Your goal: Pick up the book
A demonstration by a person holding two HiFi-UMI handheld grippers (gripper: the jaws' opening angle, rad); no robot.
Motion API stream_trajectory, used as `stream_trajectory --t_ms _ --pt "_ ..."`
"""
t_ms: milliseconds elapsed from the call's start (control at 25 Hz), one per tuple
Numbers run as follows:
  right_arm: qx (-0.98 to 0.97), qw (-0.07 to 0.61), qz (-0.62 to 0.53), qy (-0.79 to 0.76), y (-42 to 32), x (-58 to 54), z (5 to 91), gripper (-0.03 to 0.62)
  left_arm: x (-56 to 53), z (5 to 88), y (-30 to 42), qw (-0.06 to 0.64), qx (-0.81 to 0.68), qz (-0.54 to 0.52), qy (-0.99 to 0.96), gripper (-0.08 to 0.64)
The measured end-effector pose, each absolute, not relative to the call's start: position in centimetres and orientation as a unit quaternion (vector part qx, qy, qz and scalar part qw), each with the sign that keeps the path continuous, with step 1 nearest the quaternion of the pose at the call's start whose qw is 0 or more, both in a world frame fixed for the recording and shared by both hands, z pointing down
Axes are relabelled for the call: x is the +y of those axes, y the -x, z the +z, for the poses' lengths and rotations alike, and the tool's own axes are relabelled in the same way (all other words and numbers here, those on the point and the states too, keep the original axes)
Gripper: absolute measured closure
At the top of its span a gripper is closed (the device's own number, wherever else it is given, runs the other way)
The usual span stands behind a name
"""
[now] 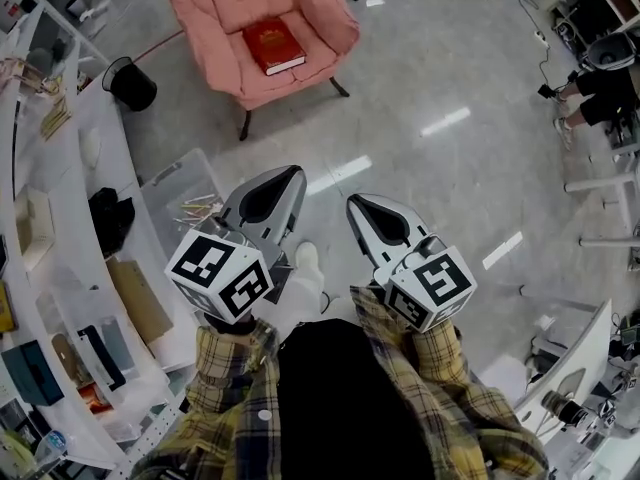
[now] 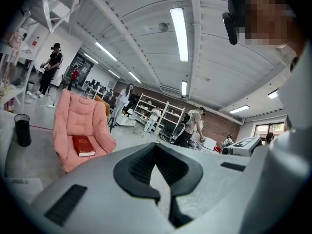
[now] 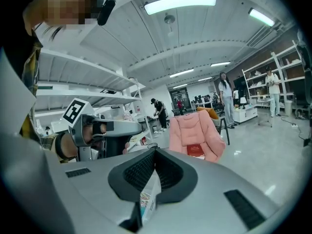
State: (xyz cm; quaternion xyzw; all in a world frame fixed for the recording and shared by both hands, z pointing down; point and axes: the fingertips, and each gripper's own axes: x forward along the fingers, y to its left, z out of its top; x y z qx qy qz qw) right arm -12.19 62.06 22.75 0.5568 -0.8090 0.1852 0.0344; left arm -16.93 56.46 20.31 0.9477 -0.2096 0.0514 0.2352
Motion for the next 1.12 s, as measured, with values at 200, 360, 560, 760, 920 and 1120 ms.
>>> stream_trajectory --t_ms 200,360,560,760,920,1120 --pt "-0.803 0.036 0.198 -0.56 12.2 59.1 23.4 0.575 53.2 21.0 17.1 0.242 -0.209 0.056 -0.946 0.557" --pt "-0.796 0.04 0.209 -0.567 11.6 57.8 23.9 0.575 51.3 21.6 17.0 0.251 -0.207 0.06 -0.944 0.557" --pt "-0.787 0.047 0.223 -0.573 9.6 56.2 25.1 0.575 49.1 22.6 15.2 0.261 -0.205 0.068 -0.941 0.557" --pt "-0.796 0.057 0.225 -0.559 6.4 53.2 25.5 0.575 46.2 22.9 12.1 0.267 -0.217 0.062 -0.937 0.557" --pt "-0.808 0.059 0.217 -0.545 3.2 50.1 24.9 0.575 43.7 22.5 9.1 0.265 -0.231 0.054 -0.935 0.557" --pt "-0.821 0.057 0.208 -0.529 -0.4 47.2 24.0 0.575 40.9 21.5 5.9 0.256 -0.253 0.043 -0.932 0.557"
